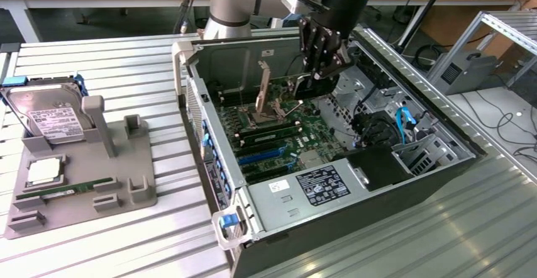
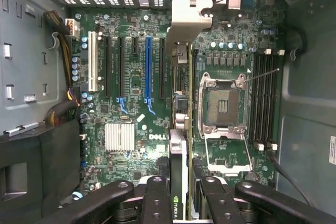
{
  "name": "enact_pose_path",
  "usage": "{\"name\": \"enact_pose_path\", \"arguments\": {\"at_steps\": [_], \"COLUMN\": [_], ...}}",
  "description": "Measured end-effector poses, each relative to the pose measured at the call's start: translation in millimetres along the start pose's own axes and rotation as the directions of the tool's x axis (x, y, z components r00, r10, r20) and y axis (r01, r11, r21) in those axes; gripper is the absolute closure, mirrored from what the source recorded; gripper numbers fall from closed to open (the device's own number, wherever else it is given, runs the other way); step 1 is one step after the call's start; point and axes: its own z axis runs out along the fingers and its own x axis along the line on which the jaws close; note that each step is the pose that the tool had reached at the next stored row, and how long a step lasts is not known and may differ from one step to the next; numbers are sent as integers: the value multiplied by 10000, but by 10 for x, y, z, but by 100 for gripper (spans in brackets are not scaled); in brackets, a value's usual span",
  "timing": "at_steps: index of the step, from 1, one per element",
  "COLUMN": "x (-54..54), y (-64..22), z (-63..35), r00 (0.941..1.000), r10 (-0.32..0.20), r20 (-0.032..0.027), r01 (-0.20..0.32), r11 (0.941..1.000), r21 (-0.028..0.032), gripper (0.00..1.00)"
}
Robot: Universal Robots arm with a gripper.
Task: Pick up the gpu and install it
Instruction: 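Insert the gpu into the slot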
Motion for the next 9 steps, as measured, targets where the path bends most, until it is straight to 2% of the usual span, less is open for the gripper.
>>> {"name": "enact_pose_path", "arguments": {"at_steps": [9], "x": [5], "y": [1], "z": [34], "r00": [10000], "r10": [0], "r20": [0], "r01": [0], "r11": [10000], "r21": [0], "gripper": [73]}}
